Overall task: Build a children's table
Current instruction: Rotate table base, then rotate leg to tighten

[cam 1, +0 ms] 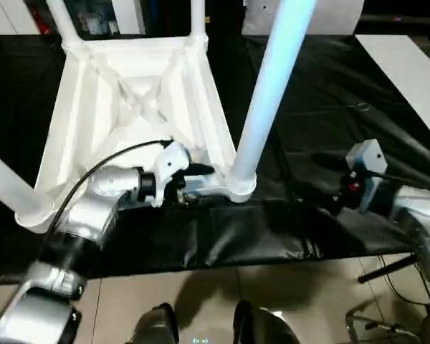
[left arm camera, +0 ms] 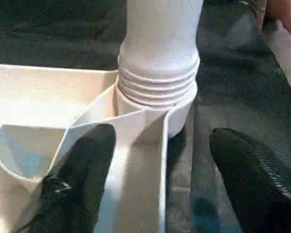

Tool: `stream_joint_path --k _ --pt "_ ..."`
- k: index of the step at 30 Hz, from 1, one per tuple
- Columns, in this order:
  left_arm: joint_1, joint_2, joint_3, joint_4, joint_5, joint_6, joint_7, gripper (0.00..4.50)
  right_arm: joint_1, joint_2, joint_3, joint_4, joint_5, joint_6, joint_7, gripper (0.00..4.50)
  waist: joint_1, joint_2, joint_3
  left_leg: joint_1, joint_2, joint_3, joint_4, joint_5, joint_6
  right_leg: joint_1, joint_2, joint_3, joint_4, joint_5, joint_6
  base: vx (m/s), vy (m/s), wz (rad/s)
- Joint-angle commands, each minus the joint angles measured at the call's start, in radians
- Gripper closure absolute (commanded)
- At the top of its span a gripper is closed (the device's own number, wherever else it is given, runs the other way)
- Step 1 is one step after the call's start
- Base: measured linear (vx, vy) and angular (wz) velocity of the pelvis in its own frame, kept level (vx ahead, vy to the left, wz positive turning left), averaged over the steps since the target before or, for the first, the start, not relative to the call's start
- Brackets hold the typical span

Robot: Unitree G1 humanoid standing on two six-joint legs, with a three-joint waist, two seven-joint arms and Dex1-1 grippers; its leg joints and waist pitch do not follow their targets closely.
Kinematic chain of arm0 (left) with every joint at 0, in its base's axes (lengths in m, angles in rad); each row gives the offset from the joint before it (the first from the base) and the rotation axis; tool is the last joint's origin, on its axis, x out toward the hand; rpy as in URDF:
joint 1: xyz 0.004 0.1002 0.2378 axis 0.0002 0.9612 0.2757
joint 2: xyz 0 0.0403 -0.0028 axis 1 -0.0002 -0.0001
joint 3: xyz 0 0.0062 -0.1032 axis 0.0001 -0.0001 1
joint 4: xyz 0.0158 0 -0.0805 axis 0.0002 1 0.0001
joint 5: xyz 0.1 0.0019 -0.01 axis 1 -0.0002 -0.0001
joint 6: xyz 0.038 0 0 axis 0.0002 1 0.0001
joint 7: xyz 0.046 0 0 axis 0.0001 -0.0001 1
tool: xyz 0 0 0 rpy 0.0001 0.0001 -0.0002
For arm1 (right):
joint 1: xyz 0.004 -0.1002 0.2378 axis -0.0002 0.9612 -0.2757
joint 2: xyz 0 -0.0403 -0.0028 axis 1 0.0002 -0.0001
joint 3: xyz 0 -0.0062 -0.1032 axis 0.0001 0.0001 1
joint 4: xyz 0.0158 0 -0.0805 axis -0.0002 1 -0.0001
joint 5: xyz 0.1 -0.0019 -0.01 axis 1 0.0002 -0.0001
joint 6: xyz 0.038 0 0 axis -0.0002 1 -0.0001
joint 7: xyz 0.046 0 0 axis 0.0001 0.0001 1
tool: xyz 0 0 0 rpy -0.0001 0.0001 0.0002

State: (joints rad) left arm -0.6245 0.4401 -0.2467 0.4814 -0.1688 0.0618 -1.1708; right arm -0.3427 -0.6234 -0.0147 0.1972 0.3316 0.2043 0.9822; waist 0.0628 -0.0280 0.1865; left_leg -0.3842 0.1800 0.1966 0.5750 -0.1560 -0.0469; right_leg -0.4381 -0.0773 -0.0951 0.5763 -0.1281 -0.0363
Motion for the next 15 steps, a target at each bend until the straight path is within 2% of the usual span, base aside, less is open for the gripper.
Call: stream_joint_path --k 1,2,3,5,6,9,12,15 --pt "-0.022 0.013 -0.025 0.043 0.022 0.010 -0.041 1.37 0.018 -0.022 0.000 -0.053 0.036 0.034 0.044 0.00 0.010 -0.006 -0.091 0.019 0.044 -0.026 -0.060 -0.219 0.098 0.067 -0.080 0.059 -0.081 -0.438 -0.149 0.000 0.000 0.00" --pt "-0.040 0.010 -0.028 0.069 0.030 0.020 -0.043 1.40 0.023 -0.029 0.003 -0.071 0.048 0.054 0.057 0.00 0.013 -0.001 -0.094 0.019 0.047 -0.029 -0.059 -0.216 0.096 0.070 -0.083 0.059 -0.076 -0.425 -0.154 0.000 0.000 0.00" --pt "-0.061 0.006 -0.029 0.107 0.043 0.028 -0.042 1.46 0.028 -0.038 0.006 -0.093 0.061 0.081 0.075 0.00 0.013 -0.003 -0.094 0.020 0.046 -0.027 -0.059 -0.215 0.099 0.068 -0.080 0.057 -0.079 -0.419 -0.157 0.000 0.000 0.00" --pt "-0.073 0.004 -0.028 0.129 0.051 0.035 -0.044 1.58 0.035 -0.041 0.006 -0.112 0.071 0.102 0.088 0.00 0.017 0.003 -0.097 0.019 0.046 -0.029 -0.057 -0.216 0.099 0.071 -0.080 0.056 -0.076 -0.405 -0.163 0.000 0.000 0.00" --pt "-0.074 0.004 -0.029 0.130 0.052 0.041 -0.044 1.82 0.035 -0.041 0.006 -0.115 0.073 0.105 0.089 0.00 0.017 0.001 -0.098 0.018 0.046 -0.028 -0.058 -0.214 0.098 0.072 -0.081 0.055 -0.077 -0.405 -0.164 0.000 0.000 0.00" --pt "-0.101 0.018 -0.040 0.182 0.082 0.065 -0.028 1.86 0.049 -0.054 0.017 -0.152 0.096 0.144 0.117 0.00 0.024 0.002 -0.097 0.019 0.046 -0.028 -0.057 -0.221 0.092 0.071 -0.081 0.054 -0.078 -0.416 -0.171 0.000 0.000 0.00" --pt "-0.108 0.022 -0.041 0.200 0.087 0.074 -0.032 2.30 0.055 -0.060 0.024 -0.166 0.099 0.155 0.125 0.00 0.029 -0.001 -0.092 0.021 0.043 -0.030 -0.058 -0.238 0.082 0.070 -0.084 0.053 -0.089 -0.501 -0.137 0.000 0.000 0.00" --pt "-0.115 0.024 -0.041 0.222 0.099 0.070 -0.034 2.49 0.058 -0.058 0.027 -0.178 0.098 0.170 0.122 0.00 0.030 0.000 -0.091 0.026 0.042 -0.032 -0.059 -0.257 0.069 0.065 -0.086 0.050 -0.099 -0.570 -0.112 0.000 0.000 0.00"
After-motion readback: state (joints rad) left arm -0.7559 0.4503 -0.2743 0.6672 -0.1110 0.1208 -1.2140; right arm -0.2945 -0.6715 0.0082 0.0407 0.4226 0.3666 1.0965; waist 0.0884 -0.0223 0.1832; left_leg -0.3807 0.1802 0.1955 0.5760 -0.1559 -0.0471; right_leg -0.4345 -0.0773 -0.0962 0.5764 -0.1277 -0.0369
